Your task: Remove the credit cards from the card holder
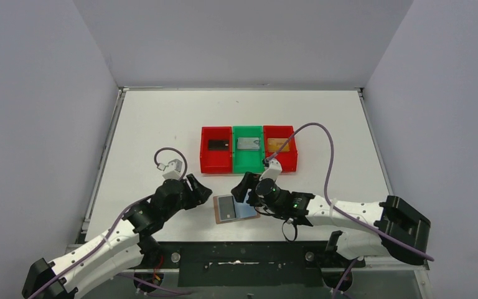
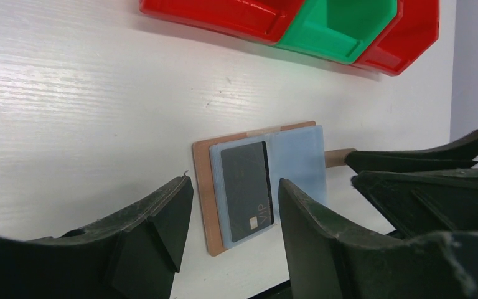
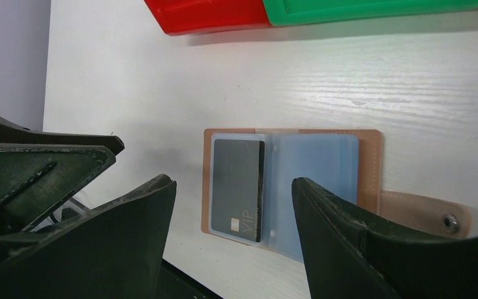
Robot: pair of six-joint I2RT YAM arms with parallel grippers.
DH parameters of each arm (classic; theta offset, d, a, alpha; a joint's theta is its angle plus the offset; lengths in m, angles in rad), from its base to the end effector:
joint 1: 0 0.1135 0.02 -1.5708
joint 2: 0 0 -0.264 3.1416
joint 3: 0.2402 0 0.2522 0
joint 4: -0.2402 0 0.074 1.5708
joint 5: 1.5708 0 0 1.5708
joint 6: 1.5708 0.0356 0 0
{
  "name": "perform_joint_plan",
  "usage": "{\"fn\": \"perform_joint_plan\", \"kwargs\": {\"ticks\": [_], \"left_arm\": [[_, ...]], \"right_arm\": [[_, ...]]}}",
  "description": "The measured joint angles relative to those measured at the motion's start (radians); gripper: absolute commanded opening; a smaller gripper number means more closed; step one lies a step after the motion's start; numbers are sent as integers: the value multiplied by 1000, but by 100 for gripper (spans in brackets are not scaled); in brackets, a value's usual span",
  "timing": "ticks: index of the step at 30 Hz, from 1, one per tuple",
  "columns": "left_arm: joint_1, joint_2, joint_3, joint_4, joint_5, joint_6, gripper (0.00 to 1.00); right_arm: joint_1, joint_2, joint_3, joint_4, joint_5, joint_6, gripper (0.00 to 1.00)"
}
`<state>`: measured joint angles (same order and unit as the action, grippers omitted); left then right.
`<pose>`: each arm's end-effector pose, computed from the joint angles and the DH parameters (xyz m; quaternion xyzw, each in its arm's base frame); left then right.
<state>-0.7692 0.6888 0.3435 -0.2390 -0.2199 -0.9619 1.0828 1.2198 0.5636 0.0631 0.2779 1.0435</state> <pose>0.1187 -0.1041 0.1949 -0.1359 0.8664 -0.2957 0.3787 0.1257 0.2159 0.1990 0.0479 0.8755 0.3470 0.3329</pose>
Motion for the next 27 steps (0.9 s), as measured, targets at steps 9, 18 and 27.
{"fn": "perform_joint_plan", "kwargs": {"ticks": [9, 18, 27], "left_arm": [[5, 99, -9, 49, 133, 4, 52], [5, 239, -10, 146, 255, 26, 49], [4, 342, -10, 181, 305, 49, 47]], "right_arm": [[-15, 183, 1, 116, -154, 68, 54], [-21, 290, 8, 146, -232, 92, 45], [-23, 297, 8, 148, -233, 115, 37]]}}
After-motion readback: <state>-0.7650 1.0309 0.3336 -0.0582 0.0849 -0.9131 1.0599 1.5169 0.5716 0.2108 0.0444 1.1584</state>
